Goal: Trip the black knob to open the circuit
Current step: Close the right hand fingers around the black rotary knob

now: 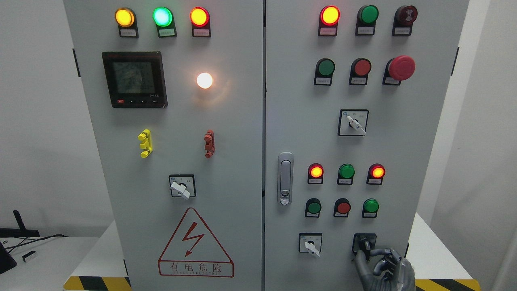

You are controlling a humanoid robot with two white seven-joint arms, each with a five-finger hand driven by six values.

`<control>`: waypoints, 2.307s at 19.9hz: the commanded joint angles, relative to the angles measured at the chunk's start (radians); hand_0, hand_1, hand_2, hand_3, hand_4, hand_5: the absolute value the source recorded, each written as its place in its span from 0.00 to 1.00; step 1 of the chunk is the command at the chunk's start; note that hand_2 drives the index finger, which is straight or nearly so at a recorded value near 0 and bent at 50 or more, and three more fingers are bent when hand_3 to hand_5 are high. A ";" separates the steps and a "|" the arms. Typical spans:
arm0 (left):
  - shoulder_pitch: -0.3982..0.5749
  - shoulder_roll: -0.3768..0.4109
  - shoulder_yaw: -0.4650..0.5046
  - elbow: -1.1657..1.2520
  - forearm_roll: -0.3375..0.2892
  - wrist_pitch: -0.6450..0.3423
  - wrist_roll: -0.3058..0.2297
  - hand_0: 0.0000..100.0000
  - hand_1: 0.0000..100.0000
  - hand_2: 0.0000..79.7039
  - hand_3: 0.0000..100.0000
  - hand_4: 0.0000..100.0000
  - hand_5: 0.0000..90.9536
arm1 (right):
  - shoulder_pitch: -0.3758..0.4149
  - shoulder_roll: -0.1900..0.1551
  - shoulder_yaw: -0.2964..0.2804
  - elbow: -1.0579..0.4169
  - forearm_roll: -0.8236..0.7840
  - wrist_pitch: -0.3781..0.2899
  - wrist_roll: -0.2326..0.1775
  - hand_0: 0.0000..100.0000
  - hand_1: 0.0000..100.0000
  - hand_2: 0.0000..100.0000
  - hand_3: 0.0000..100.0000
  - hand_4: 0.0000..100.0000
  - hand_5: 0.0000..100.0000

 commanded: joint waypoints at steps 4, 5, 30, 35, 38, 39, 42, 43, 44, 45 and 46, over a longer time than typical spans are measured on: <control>0.000 0.001 0.000 0.000 -0.031 0.000 -0.001 0.12 0.39 0.00 0.00 0.00 0.00 | 0.000 0.000 0.002 0.002 -0.003 0.009 0.003 0.32 0.80 0.59 0.96 0.91 0.99; 0.000 -0.001 0.000 0.000 -0.031 0.000 -0.001 0.12 0.39 0.00 0.00 0.00 0.00 | 0.000 0.000 0.002 0.000 -0.004 0.013 0.003 0.32 0.80 0.59 0.96 0.91 0.99; 0.000 0.001 0.000 0.000 -0.031 0.000 -0.001 0.12 0.39 0.00 0.00 0.00 0.00 | -0.009 0.000 0.009 -0.001 -0.061 0.018 0.005 0.32 0.80 0.60 0.97 0.93 1.00; 0.000 0.001 0.000 0.001 -0.031 0.000 -0.001 0.12 0.39 0.00 0.00 0.00 0.00 | -0.009 0.000 0.018 -0.001 -0.072 0.020 0.005 0.32 0.80 0.60 0.97 0.93 1.00; 0.000 -0.001 0.000 0.001 -0.031 0.000 -0.001 0.12 0.39 0.00 0.00 0.00 0.00 | -0.009 0.000 0.031 -0.003 -0.101 0.020 0.007 0.32 0.81 0.60 0.97 0.93 1.00; 0.000 0.001 0.000 0.001 -0.031 0.000 -0.001 0.12 0.39 0.00 0.00 0.00 0.00 | -0.009 0.000 0.032 -0.003 -0.101 0.020 0.007 0.32 0.81 0.60 0.97 0.93 1.00; 0.000 -0.001 0.000 0.000 -0.031 0.000 -0.001 0.12 0.39 0.00 0.00 0.00 0.00 | -0.009 0.000 0.032 -0.003 -0.102 0.033 0.007 0.32 0.81 0.60 0.97 0.93 1.00; 0.000 0.001 0.000 0.000 -0.031 0.000 -0.001 0.12 0.39 0.00 0.00 0.00 0.00 | -0.009 0.000 0.032 -0.003 -0.102 0.033 0.005 0.32 0.81 0.60 0.97 0.93 1.00; 0.000 0.001 0.000 0.001 -0.031 0.000 -0.001 0.12 0.39 0.00 0.00 0.00 0.00 | -0.011 0.000 0.034 -0.003 -0.102 0.033 0.007 0.32 0.81 0.60 0.97 0.93 1.00; 0.000 0.001 0.000 0.000 -0.031 0.000 -0.001 0.12 0.39 0.00 0.00 0.00 0.00 | -0.011 0.000 0.034 -0.003 -0.102 0.035 0.007 0.32 0.81 0.60 0.97 0.93 1.00; 0.000 0.001 0.000 0.000 -0.031 0.000 -0.001 0.12 0.39 0.00 0.00 0.00 0.00 | -0.011 0.000 0.034 -0.003 -0.104 0.035 0.008 0.33 0.81 0.60 0.97 0.94 1.00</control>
